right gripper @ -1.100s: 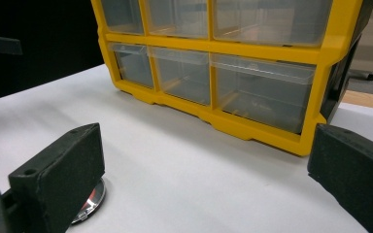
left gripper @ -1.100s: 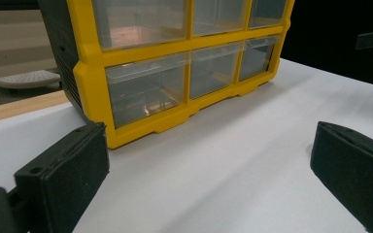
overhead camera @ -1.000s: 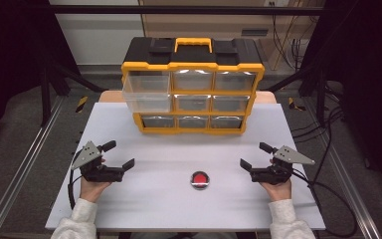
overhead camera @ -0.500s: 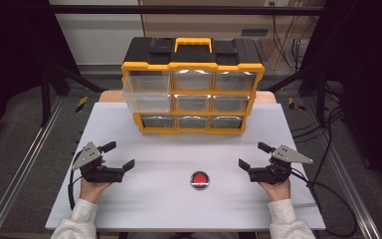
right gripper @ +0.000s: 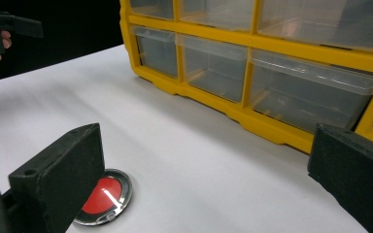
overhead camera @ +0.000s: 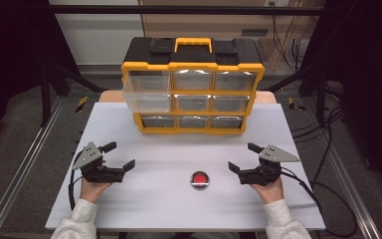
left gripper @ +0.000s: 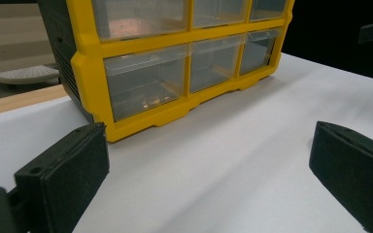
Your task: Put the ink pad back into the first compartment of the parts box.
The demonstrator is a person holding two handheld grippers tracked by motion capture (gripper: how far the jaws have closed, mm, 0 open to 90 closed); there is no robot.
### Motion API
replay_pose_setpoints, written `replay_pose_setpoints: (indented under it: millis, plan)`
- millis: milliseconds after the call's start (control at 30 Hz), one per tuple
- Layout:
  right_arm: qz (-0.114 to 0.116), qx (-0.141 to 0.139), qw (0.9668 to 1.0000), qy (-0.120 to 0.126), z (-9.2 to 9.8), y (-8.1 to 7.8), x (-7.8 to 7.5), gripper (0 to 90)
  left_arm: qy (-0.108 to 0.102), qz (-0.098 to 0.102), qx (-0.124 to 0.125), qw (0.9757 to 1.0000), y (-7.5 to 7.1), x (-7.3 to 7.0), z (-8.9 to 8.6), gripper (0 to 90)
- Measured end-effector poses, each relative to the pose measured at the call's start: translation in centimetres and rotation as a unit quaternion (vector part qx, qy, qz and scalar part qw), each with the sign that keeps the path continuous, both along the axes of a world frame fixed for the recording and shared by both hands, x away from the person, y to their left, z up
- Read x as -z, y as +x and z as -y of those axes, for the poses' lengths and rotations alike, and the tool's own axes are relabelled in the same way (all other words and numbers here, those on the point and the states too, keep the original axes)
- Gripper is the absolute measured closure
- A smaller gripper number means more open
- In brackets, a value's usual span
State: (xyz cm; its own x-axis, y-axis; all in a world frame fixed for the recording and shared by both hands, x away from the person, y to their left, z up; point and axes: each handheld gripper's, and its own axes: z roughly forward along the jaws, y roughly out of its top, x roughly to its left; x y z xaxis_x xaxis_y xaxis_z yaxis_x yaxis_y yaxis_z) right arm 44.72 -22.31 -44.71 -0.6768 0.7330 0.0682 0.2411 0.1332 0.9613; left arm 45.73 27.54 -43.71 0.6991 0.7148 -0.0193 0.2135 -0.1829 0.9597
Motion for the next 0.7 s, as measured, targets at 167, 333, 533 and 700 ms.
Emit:
replay_pose_setpoints:
  millis: [167, 333, 533, 700]
  plan:
    - [-0.006, -0.009, 0.9999, -0.008, -1.3, 0.0, -0.1, 0.6, 0.0, -0.001, 0.0, 1.0, 0.0, 0.0, 0.0, 0.6]
    - [-0.014, -0.017, 0.9996, -0.015, -2.5, 0.0, -0.1, 0.6, 0.0, -0.002, -0.001, 1.0, 0.0, 0.0, 0.0, 0.6]
    - [-0.023, -0.027, 0.999, -0.026, -3.6, 0.0, 0.0, 0.6, 0.0, -0.003, -0.002, 1.0, 0.1, 0.0, 0.0, 0.6]
    - [-0.033, -0.04, 0.9979, -0.038, -5.0, 0.0, 0.3, 1.0, -0.001, -0.004, -0.003, 1.0, 0.1, 0.1, -0.1, 0.6]
